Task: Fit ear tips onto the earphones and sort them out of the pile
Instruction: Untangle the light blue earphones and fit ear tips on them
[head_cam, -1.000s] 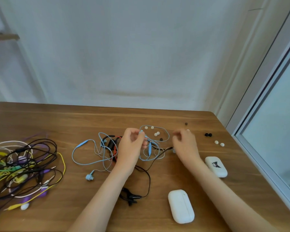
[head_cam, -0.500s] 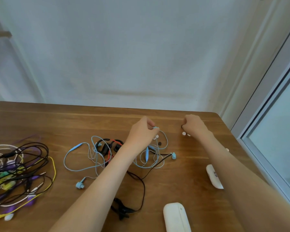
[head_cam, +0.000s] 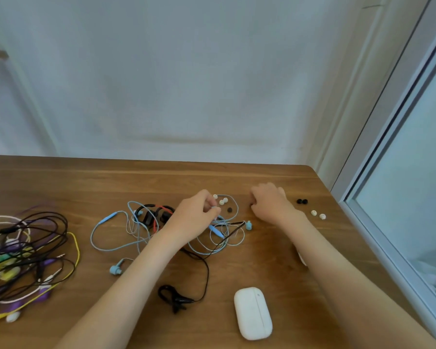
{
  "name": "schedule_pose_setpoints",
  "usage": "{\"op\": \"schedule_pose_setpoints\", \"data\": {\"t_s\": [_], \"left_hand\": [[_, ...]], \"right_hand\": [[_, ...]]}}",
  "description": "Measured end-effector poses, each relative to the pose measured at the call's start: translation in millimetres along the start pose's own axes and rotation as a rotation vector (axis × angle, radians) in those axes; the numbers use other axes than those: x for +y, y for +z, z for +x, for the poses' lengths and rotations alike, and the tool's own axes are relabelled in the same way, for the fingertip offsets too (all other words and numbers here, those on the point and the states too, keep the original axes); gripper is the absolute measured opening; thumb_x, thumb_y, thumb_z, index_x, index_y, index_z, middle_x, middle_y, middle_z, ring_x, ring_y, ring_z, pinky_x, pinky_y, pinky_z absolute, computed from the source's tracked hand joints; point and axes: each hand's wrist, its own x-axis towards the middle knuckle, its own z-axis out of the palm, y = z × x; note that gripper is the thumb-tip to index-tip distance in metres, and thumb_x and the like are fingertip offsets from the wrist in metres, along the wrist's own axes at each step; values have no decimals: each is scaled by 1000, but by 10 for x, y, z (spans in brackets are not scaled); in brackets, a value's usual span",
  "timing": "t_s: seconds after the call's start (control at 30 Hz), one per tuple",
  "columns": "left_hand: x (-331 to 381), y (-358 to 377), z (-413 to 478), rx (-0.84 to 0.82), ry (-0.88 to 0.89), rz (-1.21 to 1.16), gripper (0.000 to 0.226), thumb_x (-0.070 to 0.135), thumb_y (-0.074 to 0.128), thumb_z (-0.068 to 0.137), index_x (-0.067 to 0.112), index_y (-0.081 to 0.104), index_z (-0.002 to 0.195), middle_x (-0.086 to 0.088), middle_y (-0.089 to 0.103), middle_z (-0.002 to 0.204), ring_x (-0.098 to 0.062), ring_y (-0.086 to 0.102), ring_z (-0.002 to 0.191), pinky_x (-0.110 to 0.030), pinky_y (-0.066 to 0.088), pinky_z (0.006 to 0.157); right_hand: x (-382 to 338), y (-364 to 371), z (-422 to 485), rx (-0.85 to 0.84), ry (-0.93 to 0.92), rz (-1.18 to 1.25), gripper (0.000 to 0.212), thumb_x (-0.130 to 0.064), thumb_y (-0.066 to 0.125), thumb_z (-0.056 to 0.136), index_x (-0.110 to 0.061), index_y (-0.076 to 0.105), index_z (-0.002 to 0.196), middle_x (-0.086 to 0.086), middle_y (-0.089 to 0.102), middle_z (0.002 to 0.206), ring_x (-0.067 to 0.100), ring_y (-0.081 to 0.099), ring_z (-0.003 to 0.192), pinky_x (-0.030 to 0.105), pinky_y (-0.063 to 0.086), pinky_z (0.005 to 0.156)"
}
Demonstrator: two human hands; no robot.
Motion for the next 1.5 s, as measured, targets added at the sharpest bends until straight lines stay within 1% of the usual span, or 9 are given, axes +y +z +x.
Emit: {"op": "schedule_pose_setpoints", "data": {"t_s": [0.3,0.47,0.57,0.7,0.77,0.97,1.13,1.27,1.5], "left_hand": [[-202,113,-163,291,48,-455,2,22,59,94,22,57,94,3,69,89,-9,65,84,-23,49,77],[-217,109,-122,305,75,-559,5,15,58,94,19,56,95,0,69,87,-10,67,78,-35,54,84],[-223,85,-135,410,113,-586,7,17,59,93,22,55,96,3,68,87,-9,65,81,-32,53,82],[-156,37,-202,684,255,-570,13,18,58,95,30,53,96,7,64,92,-2,60,84,-14,45,73],[-151,21,-224,765,291,-529,12,18,57,95,28,52,99,10,63,93,0,59,85,-10,44,72],[-307,30,-95,578,110,-485,8,19,55,95,27,54,94,8,67,91,-2,61,91,-19,43,77],[-289,41,-78,491,47,-690,9,20,52,97,27,55,93,3,69,96,-9,64,92,-21,49,76],[-294,34,-79,479,-29,-778,6,17,51,98,21,55,98,3,63,96,-4,62,83,-11,48,62],[-365,87,-85,363,-14,-458,4,23,56,94,19,56,96,-1,67,91,-15,63,84,-31,50,77]], "right_hand": [[-215,76,-21,36,-74,163,39,-20,52,93,-24,47,132,-1,50,130,22,35,125,39,24,100],[-375,89,16,129,-138,274,27,-15,41,99,-26,60,113,-9,58,102,17,41,113,30,18,84],[-495,39,64,199,-168,376,38,-5,36,97,-27,62,115,-12,62,115,13,43,115,26,15,80],[-775,-35,-5,44,-381,433,60,8,31,90,-28,51,134,-24,54,107,12,36,109,28,20,88],[-961,20,-20,-81,-463,437,56,7,34,88,-20,52,133,-10,56,110,18,40,112,37,28,100],[-1196,200,-132,-219,-373,569,55,11,35,79,-3,42,132,23,61,108,36,59,99,55,49,86],[-1176,301,-283,-74,-300,788,63,6,35,91,-12,18,149,15,59,118,26,59,106,45,49,92],[-1075,242,-351,8,-250,1015,45,4,38,94,-20,41,132,5,67,110,12,65,102,29,51,91],[-714,167,-163,281,68,934,39,0,41,93,-18,40,128,-2,61,90,6,55,74,20,42,66]]}}
